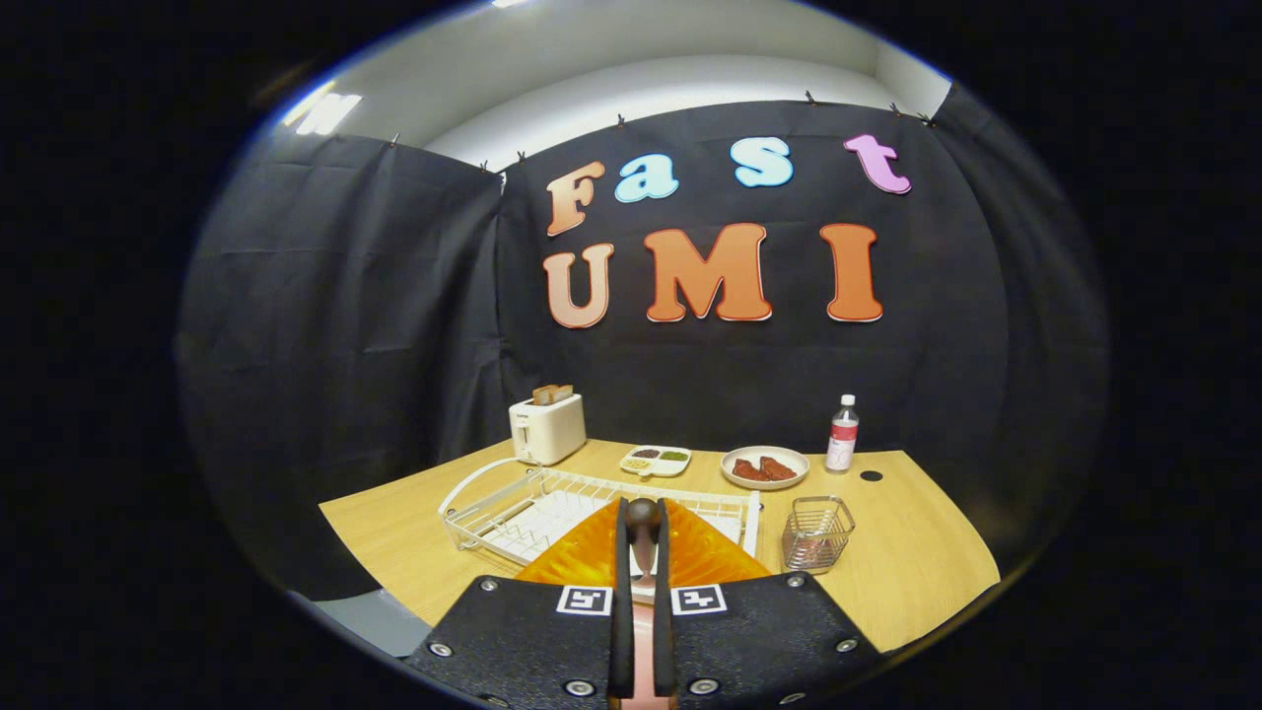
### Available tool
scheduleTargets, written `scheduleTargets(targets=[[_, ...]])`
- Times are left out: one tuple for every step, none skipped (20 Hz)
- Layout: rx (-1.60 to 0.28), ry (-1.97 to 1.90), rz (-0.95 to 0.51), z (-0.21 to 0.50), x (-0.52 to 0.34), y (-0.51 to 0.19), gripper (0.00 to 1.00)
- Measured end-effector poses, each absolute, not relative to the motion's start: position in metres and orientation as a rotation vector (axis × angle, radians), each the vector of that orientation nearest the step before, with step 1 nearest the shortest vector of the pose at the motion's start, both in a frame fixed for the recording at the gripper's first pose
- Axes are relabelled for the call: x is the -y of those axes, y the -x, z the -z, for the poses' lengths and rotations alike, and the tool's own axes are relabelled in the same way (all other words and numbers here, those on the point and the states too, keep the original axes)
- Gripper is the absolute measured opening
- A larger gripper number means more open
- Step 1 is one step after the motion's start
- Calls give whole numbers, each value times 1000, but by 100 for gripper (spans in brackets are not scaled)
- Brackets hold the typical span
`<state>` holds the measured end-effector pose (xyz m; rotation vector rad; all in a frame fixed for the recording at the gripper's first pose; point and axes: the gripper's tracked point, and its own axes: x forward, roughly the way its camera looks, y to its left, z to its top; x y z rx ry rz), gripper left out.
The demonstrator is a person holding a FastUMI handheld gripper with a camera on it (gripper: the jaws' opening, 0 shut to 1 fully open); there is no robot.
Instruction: Take the plate from the dish rack, then take the spoon from the basket and place it into the plate.
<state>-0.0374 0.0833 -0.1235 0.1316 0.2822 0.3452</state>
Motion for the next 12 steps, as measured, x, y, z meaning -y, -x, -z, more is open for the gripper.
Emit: scheduleTargets(targets=[[-291,-134,-365,129,-89,41,8],[-303,-133,-383,137,-93,46,8],[-312,-131,-401,143,-97,50,8],[-316,-133,-416,148,-101,52,8],[-322,-137,-431,154,-106,54,8],[-331,-144,-446,160,-110,57,8],[-340,-151,-458,167,-111,59,8],[-351,-158,-467,173,-112,59,8],[-360,-163,-476,178,-114,61,8],[-370,-167,-481,184,-113,62,8],[-379,-168,-486,189,-113,65,7],[-384,-165,-491,193,-112,66,8]])
